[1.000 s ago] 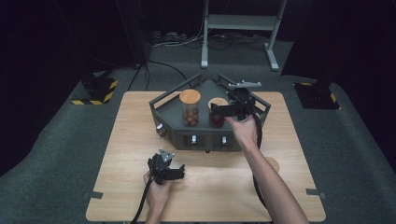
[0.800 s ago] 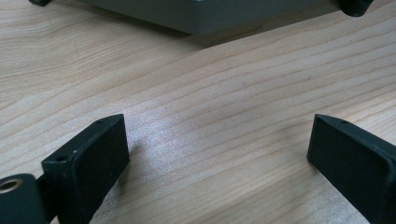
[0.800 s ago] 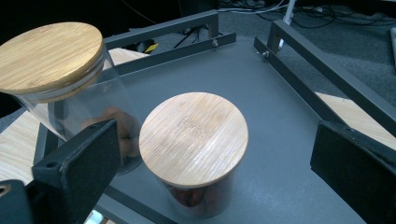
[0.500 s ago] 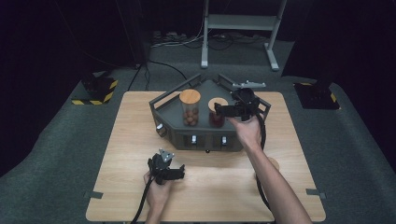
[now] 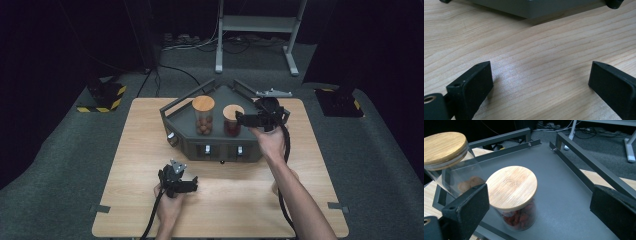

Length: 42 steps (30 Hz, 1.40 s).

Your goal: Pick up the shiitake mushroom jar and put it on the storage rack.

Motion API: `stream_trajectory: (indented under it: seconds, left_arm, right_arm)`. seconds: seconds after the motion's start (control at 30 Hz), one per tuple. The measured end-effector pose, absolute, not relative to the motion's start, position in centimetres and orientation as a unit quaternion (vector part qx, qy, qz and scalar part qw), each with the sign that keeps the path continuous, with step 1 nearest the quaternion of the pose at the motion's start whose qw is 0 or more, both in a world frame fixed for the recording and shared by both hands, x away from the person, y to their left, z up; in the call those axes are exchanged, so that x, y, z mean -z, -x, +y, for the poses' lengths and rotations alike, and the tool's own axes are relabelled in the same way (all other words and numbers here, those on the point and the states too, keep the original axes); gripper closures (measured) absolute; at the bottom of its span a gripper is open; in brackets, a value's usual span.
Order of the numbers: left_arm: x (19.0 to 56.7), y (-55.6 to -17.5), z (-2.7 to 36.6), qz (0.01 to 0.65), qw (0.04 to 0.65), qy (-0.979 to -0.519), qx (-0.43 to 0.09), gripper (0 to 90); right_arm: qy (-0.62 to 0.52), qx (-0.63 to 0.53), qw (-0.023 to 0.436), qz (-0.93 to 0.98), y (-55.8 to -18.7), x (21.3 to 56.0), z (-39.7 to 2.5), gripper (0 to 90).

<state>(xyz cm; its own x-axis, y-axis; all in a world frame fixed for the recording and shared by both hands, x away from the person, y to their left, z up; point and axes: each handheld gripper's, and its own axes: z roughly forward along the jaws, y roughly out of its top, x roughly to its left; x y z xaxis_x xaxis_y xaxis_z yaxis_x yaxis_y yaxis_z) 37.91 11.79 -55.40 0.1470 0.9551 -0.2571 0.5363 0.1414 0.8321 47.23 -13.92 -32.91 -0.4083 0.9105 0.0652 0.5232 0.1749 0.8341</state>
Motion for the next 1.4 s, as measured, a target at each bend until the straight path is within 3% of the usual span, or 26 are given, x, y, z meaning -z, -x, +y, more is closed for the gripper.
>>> stream_trajectory:
  seconds: [1.4]
  left_arm:
    - [55.4, -37.9, 11.8, 0.610, 0.446, -0.612, -0.235, 4.9]
  right_arm:
    - [-0.479, -0.443, 0.254, 0.714, -45.7, 32.9, -18.0, 3.6]
